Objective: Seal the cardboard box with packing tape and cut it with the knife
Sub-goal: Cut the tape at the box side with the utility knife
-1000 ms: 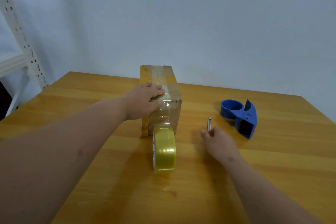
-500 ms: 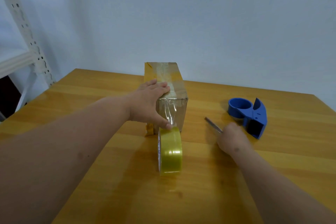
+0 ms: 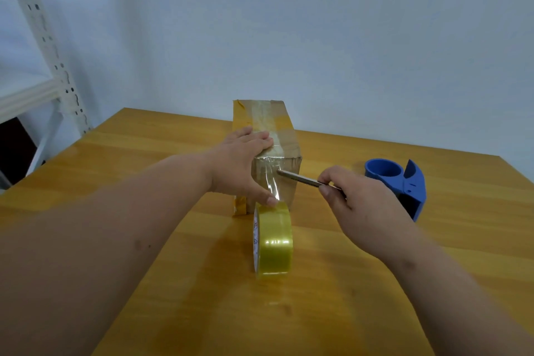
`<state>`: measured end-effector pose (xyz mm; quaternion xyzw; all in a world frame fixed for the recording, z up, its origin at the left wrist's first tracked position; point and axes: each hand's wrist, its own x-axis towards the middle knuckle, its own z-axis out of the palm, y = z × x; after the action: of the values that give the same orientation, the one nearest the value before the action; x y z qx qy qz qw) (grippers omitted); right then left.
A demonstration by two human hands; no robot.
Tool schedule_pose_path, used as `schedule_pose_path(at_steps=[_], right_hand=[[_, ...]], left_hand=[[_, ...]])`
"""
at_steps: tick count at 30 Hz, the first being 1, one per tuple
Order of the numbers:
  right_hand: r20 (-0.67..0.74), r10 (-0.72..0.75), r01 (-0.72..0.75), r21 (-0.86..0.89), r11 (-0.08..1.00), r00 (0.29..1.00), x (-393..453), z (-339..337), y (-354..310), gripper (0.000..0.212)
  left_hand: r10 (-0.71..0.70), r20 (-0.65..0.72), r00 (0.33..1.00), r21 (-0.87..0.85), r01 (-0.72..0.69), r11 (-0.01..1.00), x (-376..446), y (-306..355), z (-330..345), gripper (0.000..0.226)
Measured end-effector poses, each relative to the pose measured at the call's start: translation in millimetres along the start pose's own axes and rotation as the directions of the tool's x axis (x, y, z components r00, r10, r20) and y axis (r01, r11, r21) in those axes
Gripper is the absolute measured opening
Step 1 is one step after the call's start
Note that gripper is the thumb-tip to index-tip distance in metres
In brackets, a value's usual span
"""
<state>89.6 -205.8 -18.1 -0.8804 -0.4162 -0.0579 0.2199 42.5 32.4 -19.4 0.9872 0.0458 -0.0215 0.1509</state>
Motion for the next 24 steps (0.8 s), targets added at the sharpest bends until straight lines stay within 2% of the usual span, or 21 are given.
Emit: schedule_pose_path(at_steps=[3, 8, 14, 24], right_hand=[[-0.043, -0.08, 0.075, -0.107, 0.991, 0.996, 5, 0, -6, 0.016], [0.009, -0.147, 0.145, -0.245, 0.959, 0.989, 13, -2, -17, 0.021], [0.028, -0.037, 0.038, -0.058, 0.998, 0.999, 16, -3, -17, 0.015], [0.093, 0.002, 0.002, -0.04, 0.999, 0.996, 20, -5, -17, 0.014]], left_hand=[[-0.001, -0.007, 1.0, -0.002, 0.001, 1.0, -1, 1, 0, 0.125], [0.002, -0.013, 1.0, -0.004, -0.002, 1.0, -2, 3, -1, 0.124], [0.002, -0.014, 1.0, -0.01, -0.002, 1.0, -2, 2, 0, 0.124], [0.007, -0.016, 1.0, -0.005, -0.007, 1.0, -2, 2, 0, 0.125]])
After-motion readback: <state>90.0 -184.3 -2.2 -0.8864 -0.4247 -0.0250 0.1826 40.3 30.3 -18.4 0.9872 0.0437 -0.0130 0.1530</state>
